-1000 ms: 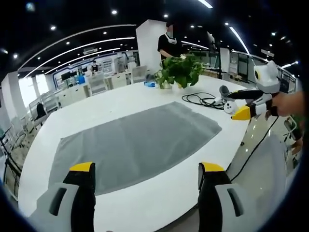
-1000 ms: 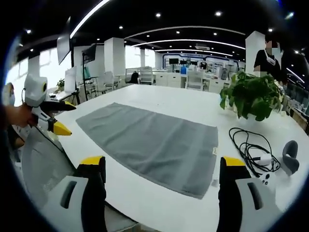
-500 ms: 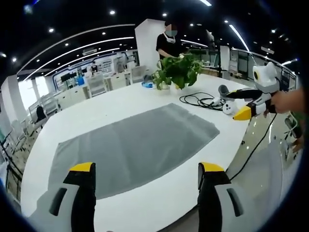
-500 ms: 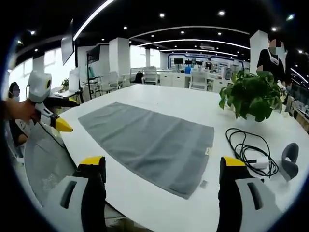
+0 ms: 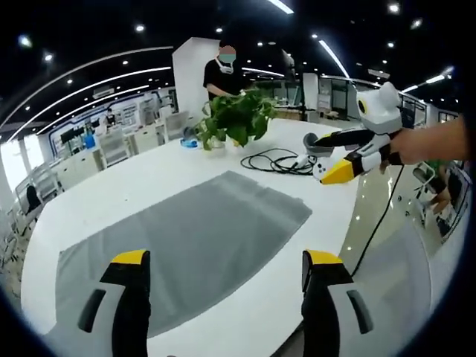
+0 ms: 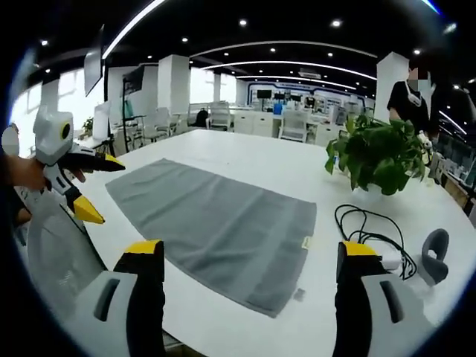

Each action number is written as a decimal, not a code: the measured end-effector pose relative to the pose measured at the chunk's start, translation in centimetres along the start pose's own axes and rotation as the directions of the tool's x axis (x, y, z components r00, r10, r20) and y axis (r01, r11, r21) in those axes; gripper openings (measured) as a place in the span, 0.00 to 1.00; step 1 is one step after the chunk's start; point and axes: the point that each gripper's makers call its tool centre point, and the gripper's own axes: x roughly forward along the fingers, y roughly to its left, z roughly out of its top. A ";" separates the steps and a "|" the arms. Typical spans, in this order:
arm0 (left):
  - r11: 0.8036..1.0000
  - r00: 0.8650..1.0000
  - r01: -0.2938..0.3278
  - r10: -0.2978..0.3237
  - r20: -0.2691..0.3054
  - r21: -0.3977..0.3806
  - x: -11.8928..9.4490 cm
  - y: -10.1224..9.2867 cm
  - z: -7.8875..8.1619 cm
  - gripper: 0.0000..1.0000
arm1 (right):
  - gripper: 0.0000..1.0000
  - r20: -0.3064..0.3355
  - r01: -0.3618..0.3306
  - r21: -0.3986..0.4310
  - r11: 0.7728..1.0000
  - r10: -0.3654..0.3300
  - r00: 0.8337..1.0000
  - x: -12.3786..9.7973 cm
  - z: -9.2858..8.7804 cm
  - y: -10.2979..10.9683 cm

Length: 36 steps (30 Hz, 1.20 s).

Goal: Fold the towel on the table until its edges align and the towel forms a compact rectangular stack.

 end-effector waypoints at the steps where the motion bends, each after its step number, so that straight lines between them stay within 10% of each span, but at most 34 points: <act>1: 1.000 1.000 0.010 -0.010 0.004 0.000 0.1 -0.2 0.2 0.85 | 0.97 -0.004 0.010 -0.001 1.000 -0.010 1.000 0.0 0.0 -0.2; 21: 0.975 0.982 0.189 -0.191 0.007 0.117 3.7 -4.5 2.0 0.77 | 0.91 0.020 0.096 0.005 0.995 -0.096 0.995 0.3 2.9 -5.0; 36: 0.965 0.974 0.226 -0.228 0.001 0.131 6.9 -5.8 3.2 0.60 | 0.66 -0.006 0.077 -0.050 0.996 -0.077 0.997 3.7 3.6 -8.2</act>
